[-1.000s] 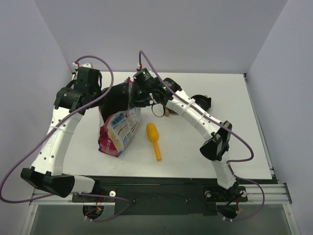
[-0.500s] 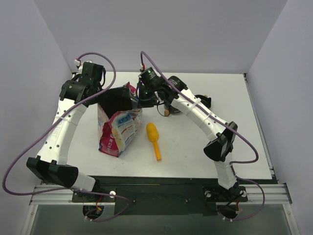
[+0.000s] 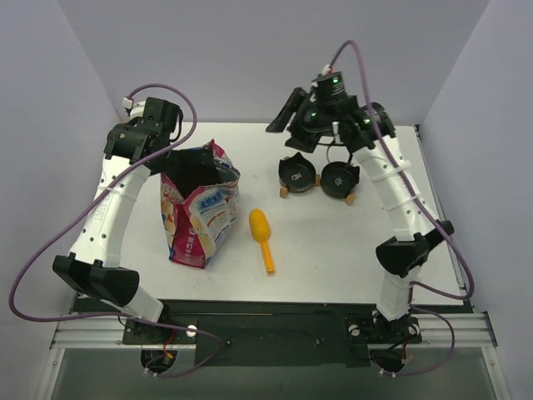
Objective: Serve the pet food
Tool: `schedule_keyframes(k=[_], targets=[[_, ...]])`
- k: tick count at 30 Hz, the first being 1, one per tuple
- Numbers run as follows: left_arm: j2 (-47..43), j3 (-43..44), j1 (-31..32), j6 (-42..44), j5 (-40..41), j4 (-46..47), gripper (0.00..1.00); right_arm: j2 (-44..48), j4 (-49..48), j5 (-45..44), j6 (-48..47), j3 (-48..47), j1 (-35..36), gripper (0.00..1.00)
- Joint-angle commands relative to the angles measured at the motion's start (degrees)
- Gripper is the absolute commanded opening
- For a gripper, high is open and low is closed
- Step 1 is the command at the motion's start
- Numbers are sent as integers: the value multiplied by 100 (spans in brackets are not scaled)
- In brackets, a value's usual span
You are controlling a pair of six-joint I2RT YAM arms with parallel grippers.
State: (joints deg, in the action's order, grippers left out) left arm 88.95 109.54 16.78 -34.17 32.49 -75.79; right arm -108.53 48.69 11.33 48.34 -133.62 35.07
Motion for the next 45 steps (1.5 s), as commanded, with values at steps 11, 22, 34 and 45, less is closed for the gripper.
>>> schedule_keyframes(k=[11,22,34,45], targets=[[-501,674,-87,146,151,970,0,2099,-420,407,1736,1978,-1204,100],[-89,1877,-298,1264,1286,671,0,1581,-1406,-376,-1098,4037,-37,100],[-447,792,-359,-563,17,239,0,1080,-2398,-667,-99,3483,1230,100],[-1714,-1382,-271,-863,-2009,1497,0,421,-2417,-791,88,2957,1389,99]])
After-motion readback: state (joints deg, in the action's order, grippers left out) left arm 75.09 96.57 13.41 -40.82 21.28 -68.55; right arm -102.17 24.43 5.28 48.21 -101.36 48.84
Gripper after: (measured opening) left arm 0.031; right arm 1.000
